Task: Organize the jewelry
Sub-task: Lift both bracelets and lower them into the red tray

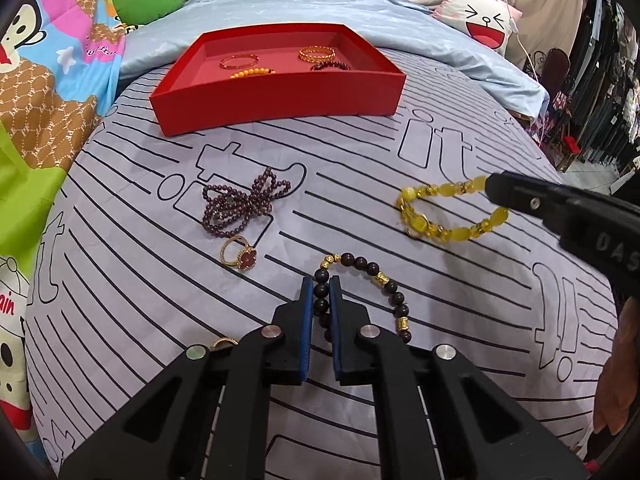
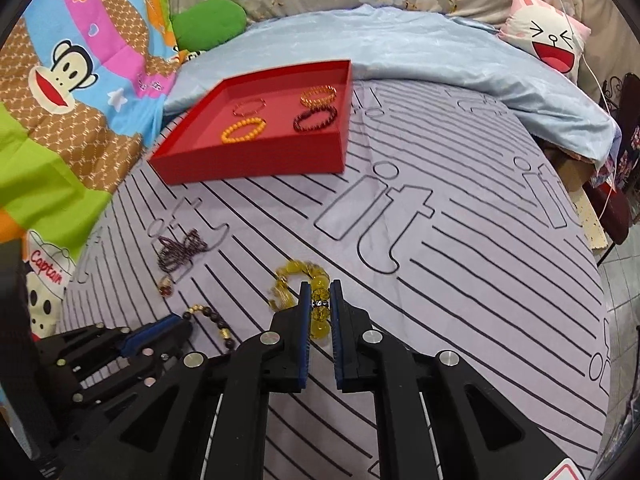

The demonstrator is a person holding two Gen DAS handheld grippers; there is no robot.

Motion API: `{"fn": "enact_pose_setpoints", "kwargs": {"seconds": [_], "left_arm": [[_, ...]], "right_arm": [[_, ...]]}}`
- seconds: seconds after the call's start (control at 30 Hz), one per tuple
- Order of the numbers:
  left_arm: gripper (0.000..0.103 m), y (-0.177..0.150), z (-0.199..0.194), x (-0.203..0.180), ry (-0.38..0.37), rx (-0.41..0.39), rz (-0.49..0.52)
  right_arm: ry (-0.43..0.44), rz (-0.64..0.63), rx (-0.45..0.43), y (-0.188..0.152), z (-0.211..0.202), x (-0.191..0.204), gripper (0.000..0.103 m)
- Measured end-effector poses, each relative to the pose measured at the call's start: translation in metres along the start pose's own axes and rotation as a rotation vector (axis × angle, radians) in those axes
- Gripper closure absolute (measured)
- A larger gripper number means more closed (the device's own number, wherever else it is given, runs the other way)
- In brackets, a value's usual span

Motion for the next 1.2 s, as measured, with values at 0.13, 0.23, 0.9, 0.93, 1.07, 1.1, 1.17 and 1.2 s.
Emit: {"fn": "enact_pose_setpoints", "kwargs": {"seconds": [0.13,0.23,0.9,0.93,1.07,1.1,1.17,1.2], "left_arm": [[0.095,0.004,-0.004,0.003,-0.007,-0.005,-0.010],[0.095,0.007,-0.007,0.006,-0.009,-0.010,-0.020],[0.095,0.070,-0.022,0.038,0.016,-0.096,-0.056],[0.095,0.079,-0.022,0.040,0.019,-0.109,-0.055],[0.095,0.115,-0.025,0.047,0.030,-0.156,-0.062],[0.095,0.124,-0.025,0.049,0.029,-0.168,-0.066],[0.095,0.145,-0.025,0.054,0.030,-0.194,-0.073],[0.095,0.157,-0.025,0.056,0.029,-0.209,-0.076]], "right_arm": [[0.026,-0.003,-0.031,0.012,-0.013,0.008,0.094],[0.043,-0.005,-0.053,0.020,-0.022,0.013,0.094],[0.054,-0.062,-0.134,0.078,-0.030,0.029,0.094],[0.055,-0.069,-0.136,0.085,-0.028,0.030,0.094],[0.063,-0.089,-0.149,0.113,-0.017,0.036,0.094],[0.060,-0.099,-0.155,0.123,-0.013,0.038,0.094],[0.062,-0.109,-0.161,0.137,-0.006,0.042,0.094],[0.073,-0.107,-0.162,0.147,0.000,0.044,0.094]]}}
Point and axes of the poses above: each gripper's, at about its wrist camera, not at the fingertips, and z roughly the way its jaws point, x to its left, y to its top, the point moved 7 cm from there along z, roughly the way its jaws point, and after that the axes turned 13 degrees about y, right-handed, at the moved point
